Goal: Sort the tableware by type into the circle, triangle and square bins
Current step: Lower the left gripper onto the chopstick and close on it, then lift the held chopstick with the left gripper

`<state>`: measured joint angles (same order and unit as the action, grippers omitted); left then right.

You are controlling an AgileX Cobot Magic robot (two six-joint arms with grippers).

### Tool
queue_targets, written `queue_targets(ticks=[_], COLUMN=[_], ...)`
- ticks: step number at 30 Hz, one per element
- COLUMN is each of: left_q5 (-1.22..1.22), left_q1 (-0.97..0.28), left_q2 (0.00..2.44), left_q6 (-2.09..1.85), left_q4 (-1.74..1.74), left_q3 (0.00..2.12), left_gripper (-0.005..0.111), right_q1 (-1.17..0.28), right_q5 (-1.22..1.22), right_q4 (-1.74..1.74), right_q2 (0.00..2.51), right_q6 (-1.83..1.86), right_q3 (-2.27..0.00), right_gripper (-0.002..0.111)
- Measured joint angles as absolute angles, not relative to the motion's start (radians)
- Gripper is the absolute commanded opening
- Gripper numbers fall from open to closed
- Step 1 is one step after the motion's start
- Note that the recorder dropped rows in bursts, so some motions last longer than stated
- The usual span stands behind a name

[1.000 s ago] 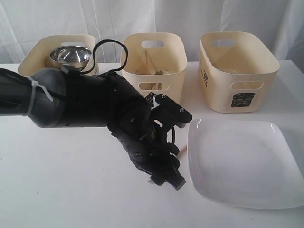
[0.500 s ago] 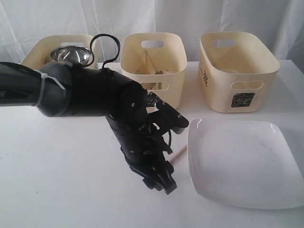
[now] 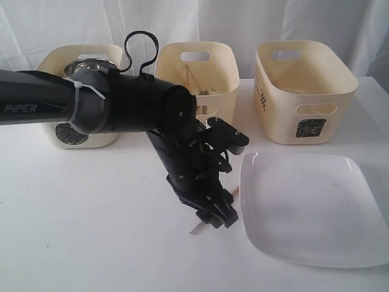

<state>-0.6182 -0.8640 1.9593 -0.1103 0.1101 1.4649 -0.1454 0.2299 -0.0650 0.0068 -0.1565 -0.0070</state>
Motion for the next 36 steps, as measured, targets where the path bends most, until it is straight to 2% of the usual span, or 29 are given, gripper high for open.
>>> queue_targets(ticks=[6,11,19,22,28,36], left_q5=[-0.584,-0.536,-0.507,-0.506,-0.513,-0.599], left_q1=[-0.849,-0.841,-0.841,-0.840,-0.838,-0.836], left_q2=[2.018,2.049,2.075,2.078,2.083,2.064], left_q6=[-0.113,-0.113,-0.113,-0.113,-0.113,-0.109], left_q4=[0.133,0.136,0.167,0.174,0.176,0.141], left_q3=[1.475,1.475,1.479,1.483,1.485,1.485], left_gripper=[0.070,0.061,0.060,0.049,0.000,0.000], right_q1=[-0.145,-0.145,-0.145,-0.145,-0.145,-0.145], right_q5=[0.230,0.230,0.230,0.230,0.230,0.230], right_q4=[-0.065,-0.065,-0.065,-0.065,-0.065,-0.065], right_q2=[0.007,0.007,0.007,0.007,0.007,0.007], right_q6=[-0.156,-0.156,-0.156,-0.156,-0.156,-0.156], right_q3=[-0.007,-0.007,-0.007,-0.007,-0.007,-0.007], right_gripper=[0.000,0.000,0.000,0.000,0.000,0.000])
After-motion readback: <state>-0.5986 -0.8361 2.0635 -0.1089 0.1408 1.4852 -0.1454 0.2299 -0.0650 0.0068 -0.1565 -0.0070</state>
